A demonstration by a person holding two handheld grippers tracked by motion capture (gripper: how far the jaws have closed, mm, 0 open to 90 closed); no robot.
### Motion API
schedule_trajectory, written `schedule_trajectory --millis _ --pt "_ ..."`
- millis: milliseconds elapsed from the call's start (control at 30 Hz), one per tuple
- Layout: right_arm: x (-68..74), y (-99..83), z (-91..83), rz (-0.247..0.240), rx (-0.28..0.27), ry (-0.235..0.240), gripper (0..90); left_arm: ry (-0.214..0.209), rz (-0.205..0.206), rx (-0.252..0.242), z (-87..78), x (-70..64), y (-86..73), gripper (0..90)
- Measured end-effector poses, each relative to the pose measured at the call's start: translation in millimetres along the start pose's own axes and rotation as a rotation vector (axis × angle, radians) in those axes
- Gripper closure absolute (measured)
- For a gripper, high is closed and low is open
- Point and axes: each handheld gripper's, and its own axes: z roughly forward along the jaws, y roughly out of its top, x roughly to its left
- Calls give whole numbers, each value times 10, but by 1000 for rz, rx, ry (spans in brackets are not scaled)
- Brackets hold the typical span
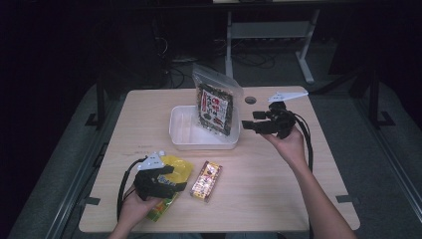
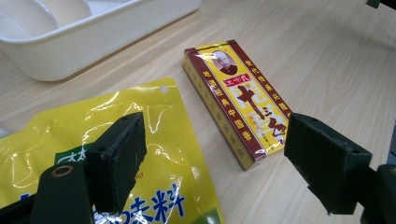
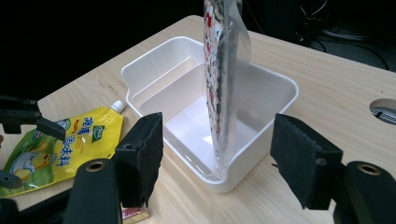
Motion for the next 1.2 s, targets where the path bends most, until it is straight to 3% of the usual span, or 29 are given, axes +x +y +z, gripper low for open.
schedule_trajectory --millis 767,1200 --pt "45 -272 -112 24 15 21 324 11 -10 -2 -12 39 -23 203" --pt "112 -424 -74 31 37 38 317 36 -20 -22 -105 97 -40 202"
